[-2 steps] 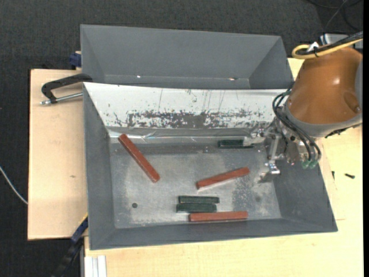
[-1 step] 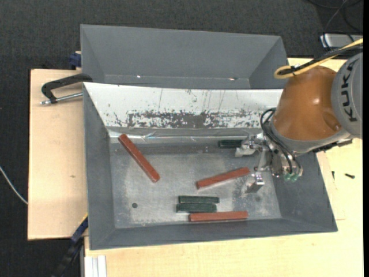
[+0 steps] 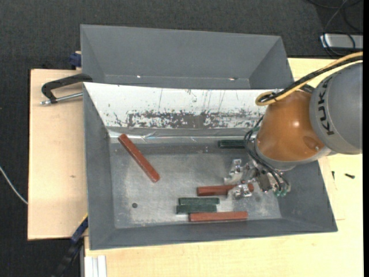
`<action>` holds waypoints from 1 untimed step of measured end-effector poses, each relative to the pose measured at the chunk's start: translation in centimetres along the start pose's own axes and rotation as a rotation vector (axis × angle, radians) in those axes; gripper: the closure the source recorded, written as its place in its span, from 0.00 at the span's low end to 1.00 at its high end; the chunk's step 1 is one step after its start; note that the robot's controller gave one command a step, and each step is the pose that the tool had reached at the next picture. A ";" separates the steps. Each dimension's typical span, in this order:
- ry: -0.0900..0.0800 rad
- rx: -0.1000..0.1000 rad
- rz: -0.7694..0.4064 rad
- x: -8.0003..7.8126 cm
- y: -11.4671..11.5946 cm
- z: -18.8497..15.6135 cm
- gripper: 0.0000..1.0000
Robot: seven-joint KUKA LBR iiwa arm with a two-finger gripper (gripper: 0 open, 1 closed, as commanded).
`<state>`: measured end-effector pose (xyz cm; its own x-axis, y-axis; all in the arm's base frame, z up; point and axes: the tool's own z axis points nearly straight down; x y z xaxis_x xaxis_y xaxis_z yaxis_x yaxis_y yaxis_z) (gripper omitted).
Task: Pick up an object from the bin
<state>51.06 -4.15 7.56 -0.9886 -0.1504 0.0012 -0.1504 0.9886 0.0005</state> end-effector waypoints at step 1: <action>0.000 0.000 -0.001 0.0 0.0 0.0 1.00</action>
Offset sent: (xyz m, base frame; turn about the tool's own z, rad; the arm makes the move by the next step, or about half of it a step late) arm -0.0058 0.0163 0.1469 -0.0697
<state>51.06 -4.15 7.56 -0.9885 -0.1510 0.0012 -0.1510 0.9885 0.0003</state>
